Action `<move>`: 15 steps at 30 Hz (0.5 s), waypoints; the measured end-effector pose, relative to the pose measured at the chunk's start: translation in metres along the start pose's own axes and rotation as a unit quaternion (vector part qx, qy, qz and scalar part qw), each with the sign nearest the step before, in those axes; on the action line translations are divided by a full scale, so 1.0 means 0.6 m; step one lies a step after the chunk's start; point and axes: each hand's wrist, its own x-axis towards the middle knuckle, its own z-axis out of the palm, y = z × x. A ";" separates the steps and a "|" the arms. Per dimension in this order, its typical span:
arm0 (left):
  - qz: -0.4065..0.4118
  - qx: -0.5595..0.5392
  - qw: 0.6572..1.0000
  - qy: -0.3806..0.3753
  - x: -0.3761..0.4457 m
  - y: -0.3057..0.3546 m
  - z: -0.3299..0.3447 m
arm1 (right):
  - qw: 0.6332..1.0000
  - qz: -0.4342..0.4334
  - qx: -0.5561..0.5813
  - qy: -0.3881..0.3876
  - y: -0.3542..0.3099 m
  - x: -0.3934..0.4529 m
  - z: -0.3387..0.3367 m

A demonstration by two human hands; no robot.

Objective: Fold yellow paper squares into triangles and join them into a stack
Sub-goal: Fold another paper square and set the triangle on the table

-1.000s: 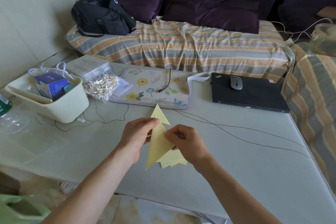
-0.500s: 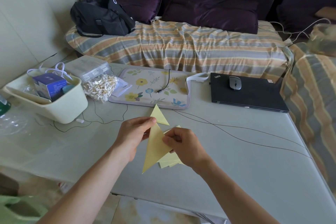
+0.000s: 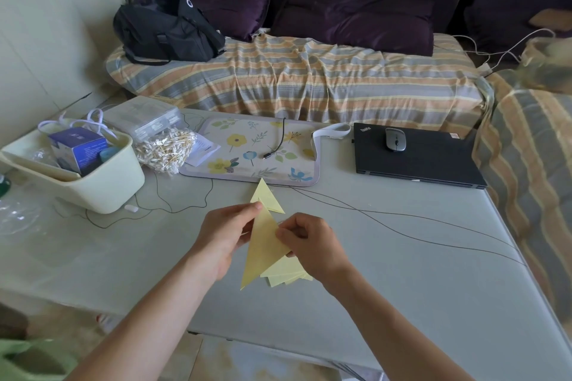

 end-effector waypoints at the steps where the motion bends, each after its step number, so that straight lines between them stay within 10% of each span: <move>1: 0.005 0.015 1.000 0.000 -0.001 -0.002 0.001 | 1.000 0.006 0.001 -0.002 0.002 0.000 -0.001; 15: 0.023 0.069 0.996 -0.049 -0.017 -0.006 0.011 | 1.000 -0.024 0.013 0.004 0.002 0.002 0.003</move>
